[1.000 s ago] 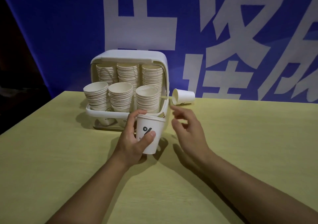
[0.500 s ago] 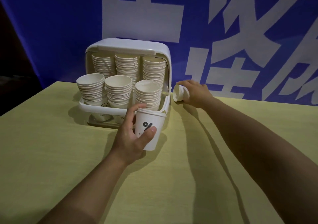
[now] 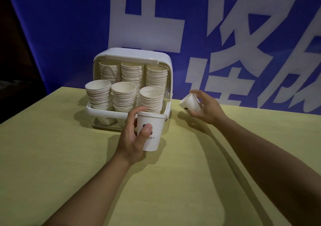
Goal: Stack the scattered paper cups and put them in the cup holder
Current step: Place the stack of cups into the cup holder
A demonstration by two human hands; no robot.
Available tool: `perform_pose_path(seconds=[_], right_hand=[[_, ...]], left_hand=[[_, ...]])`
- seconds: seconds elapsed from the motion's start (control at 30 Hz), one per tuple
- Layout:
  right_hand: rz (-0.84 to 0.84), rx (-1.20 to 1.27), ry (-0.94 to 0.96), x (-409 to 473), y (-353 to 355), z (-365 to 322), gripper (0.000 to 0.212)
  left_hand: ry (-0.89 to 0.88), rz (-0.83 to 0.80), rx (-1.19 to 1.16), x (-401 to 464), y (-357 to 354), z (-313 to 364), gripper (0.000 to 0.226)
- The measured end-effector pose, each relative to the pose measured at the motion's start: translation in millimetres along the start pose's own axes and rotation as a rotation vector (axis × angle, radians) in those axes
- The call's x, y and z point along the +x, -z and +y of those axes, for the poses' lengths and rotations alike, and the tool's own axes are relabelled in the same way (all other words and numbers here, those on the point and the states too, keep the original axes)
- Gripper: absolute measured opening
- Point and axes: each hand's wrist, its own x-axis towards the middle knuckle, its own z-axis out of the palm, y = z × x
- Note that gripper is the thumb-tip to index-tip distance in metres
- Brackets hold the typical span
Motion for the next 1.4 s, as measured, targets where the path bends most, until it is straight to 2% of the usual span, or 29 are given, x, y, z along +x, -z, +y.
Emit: perform_pose_path(seconds=[0.13,0.23,0.43,0.57,0.8,1.0,1.3,1.4], right_hand=[[0.174,0.195,0.088,-40.5,11.2,-22.1,0.077],[0.278,0.402,0.084,-52.3,11.4,-57.2,0.076],[0.353,0.710,0.098,-35.4,13.5,-138.4,0.076],[0.318,0.703,0.145,-16.7,-0.3,-165.3,0.079],[0.290,0.654,0.049,-5.6,-37.1,-167.2,0.074],[0.262,0.527,-0.037,-21.4,-61.6,-148.6,0.052],[0.204,0.211,0.025,-33.1,-43.3,-132.7,0.051],[0.289,0.229,0.062,-36.0,-33.0,-138.4,0.046]], left_hand=[[-0.026,0.025,-0.010,-9.1,-3.8,5.1,0.052],[-0.026,0.044,0.002,-14.9,-2.0,7.5,0.053],[-0.055,0.118,0.039,-11.8,4.9,31.3,0.058],[-0.088,0.163,0.065,-11.3,20.8,51.1,0.056],[-0.043,0.226,0.085,-3.4,52.2,60.1,0.062],[-0.019,0.213,0.081,0.4,55.7,54.4,0.065],[-0.023,0.196,0.107,3.2,42.9,54.0,0.055],[-0.007,0.201,0.123,5.0,42.9,60.0,0.047]])
